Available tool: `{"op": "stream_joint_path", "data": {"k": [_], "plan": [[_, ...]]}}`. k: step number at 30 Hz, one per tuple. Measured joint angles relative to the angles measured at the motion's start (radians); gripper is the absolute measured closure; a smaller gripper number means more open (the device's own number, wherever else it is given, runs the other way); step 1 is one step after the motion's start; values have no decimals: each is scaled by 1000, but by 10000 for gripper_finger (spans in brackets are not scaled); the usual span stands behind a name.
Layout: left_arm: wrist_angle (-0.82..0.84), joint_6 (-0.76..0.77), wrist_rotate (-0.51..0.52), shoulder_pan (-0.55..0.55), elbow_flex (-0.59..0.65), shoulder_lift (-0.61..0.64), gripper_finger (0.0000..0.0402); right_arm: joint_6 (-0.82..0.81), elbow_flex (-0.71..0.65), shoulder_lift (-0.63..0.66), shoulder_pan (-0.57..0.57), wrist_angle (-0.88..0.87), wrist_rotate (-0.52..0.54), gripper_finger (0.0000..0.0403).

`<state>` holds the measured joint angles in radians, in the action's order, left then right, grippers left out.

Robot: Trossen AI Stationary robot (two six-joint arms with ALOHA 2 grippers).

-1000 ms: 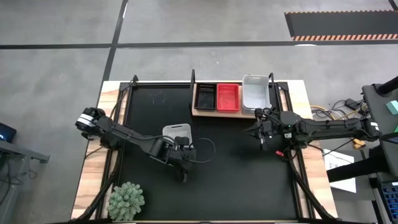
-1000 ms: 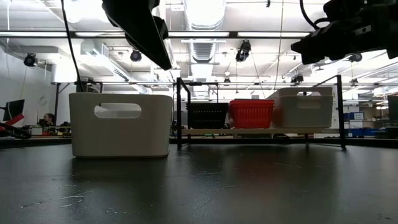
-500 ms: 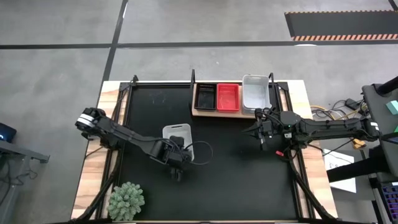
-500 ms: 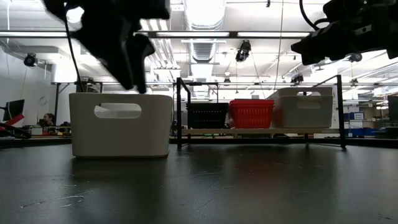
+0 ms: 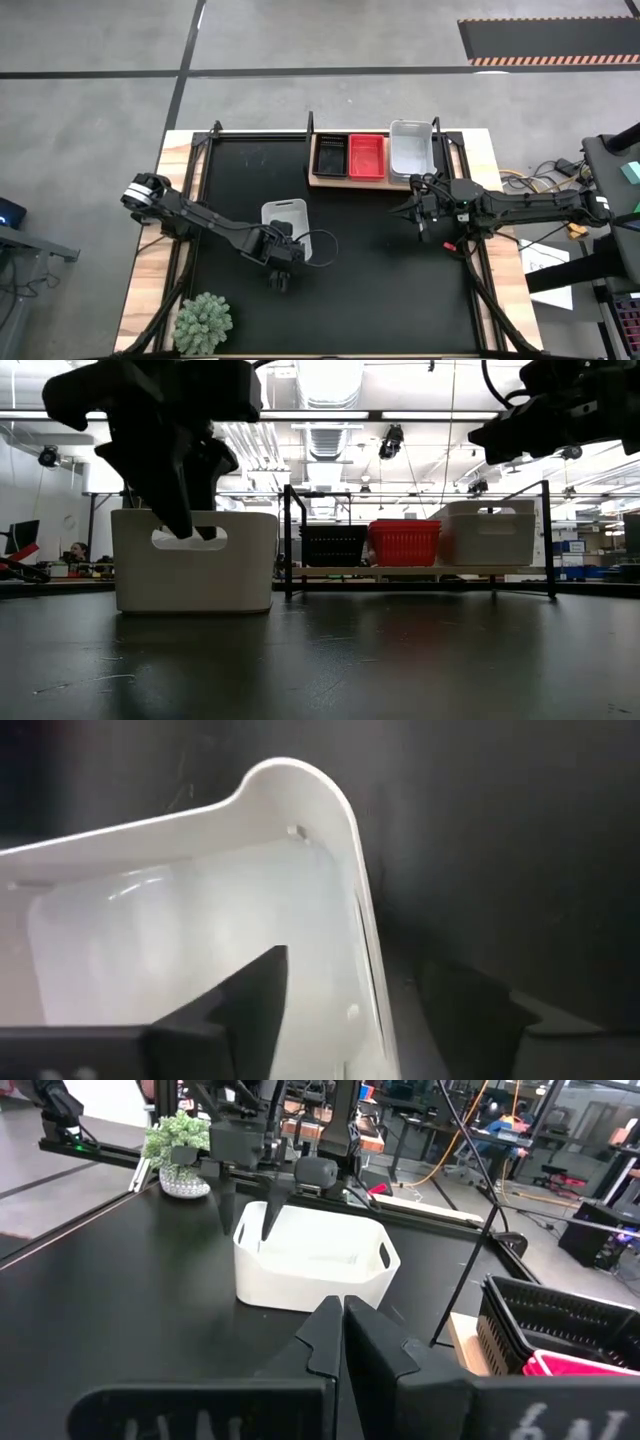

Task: Stack baskets on shelf by color
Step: Stack the white bin into the top of the white bins on the shelf

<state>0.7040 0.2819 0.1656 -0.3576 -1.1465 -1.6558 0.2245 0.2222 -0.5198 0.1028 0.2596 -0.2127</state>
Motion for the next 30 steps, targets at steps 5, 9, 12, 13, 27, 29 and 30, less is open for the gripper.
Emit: {"op": "stream_joint_path", "data": {"k": [5,9,12,13,27,29,30], "plan": [[-1,-16,-15,-1,2,-5,280,16,-6,0,0,8,0,394],[-32,-30,-36,-2,2,-5,372,20,-18,2,0,8,3,394],[-103,-35,-37,-2,-1,-5,392,20,-19,2,0,8,3,394],[-147,-45,-37,-2,-1,-5,392,20,-19,2,0,8,3,394],[-581,-215,-40,21,-7,-120,400,19,-19,1,0,8,3,394],[-602,-217,-56,30,-11,-131,400,11,-19,2,0,8,3,394],[-613,-219,-63,32,-13,-134,400,11,-19,1,0,7,3,394]]}}
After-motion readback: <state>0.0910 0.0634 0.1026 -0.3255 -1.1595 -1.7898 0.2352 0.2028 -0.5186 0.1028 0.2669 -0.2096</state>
